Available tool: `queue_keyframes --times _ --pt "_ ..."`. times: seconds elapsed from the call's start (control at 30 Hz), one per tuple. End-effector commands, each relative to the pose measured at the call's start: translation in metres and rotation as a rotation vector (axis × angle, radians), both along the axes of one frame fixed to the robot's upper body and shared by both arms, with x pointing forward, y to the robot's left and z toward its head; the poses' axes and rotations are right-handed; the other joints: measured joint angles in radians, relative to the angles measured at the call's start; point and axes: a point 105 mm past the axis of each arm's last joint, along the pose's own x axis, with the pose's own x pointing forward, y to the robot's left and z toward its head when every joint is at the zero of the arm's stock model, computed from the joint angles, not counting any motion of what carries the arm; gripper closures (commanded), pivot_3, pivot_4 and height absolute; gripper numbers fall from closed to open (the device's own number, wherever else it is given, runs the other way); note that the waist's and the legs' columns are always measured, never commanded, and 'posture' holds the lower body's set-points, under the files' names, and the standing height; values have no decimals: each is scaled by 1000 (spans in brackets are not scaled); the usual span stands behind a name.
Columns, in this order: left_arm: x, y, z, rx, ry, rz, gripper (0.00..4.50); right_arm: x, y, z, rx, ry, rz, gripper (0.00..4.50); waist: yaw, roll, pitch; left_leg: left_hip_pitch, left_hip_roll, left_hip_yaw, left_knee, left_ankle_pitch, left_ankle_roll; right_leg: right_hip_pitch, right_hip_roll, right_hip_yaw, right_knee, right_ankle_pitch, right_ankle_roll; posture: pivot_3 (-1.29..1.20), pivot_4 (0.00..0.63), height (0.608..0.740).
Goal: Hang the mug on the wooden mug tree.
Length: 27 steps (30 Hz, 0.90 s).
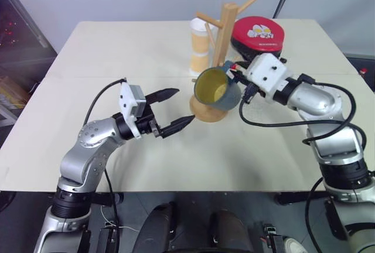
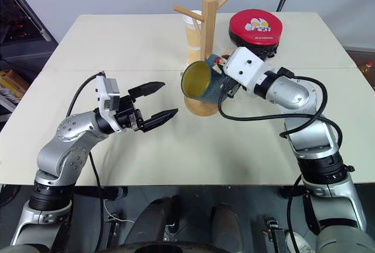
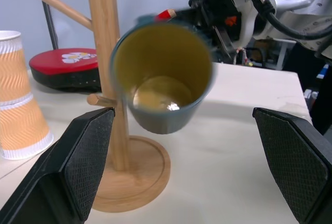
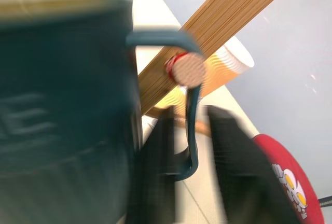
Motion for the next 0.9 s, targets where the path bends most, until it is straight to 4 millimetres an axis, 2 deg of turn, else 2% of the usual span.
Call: queue_keyframes --times 0.03,0.07,0.23,0.3,0.4,0.47,0.63,0.73,0.83,0.9 --pt "-4 1 16 -14 -61 -7 0 -4 1 18 6 -73 -1 1476 0 0 0 0 0 0 0 0 0 0 0 0 0 0 0 0 150 740" --pt "-3 1 16 -15 -60 -8 0 -5 -1 21 7 -83 -7 1075 0 0 0 0 0 0 0 0 0 0 0 0 0 0 0 0 150 740" --pt "3 5 13 -38 -36 23 0 -25 -28 32 96 -89 -29 1075 5 0 0 0 0 0 0 0 0 0 0 0 0 0 0 0 150 740" --pt "9 11 11 -65 -17 70 0 -33 -39 30 169 -64 -23 1075 4 -1 0 -1 0 0 1 0 0 1 0 0 -1 0 1 0 150 740" --pt "26 28 3 -112 10 215 0 -41 -60 16 351 -7 -50 1075 3 -1 0 0 0 0 1 0 0 2 0 0 -1 0 1 0 150 740" --pt "37 43 -9 -138 41 328 0 -42 -73 -7 500 53 -90 1075 0 -1 0 0 0 0 1 0 0 1 0 0 0 1 1 0 150 740" --pt "50 79 -50 -156 128 580 0 -42 -89 -69 679 151 -205 1075 -2 -1 -1 1 0 0 1 0 0 1 0 1 1 1 1 0 150 740" --pt "51 90 -61 -160 148 663 0 -42 -90 -85 697 162 -229 1075 1 -1 -1 1 0 0 1 0 0 0 0 1 2 1 1 0 150 740" --pt "48 108 -81 -123 179 770 0 -39 -87 -111 732 202 -243 1075 -1 -1 -1 1 0 0 1 0 0 1 0 1 2 1 0 0 150 740" --pt "46 113 -88 -108 192 801 0 -36 -86 -118 751 211 -242 1075 -2 -1 -1 1 0 0 1 0 0 0 1 1 2 1 1 0 150 740"
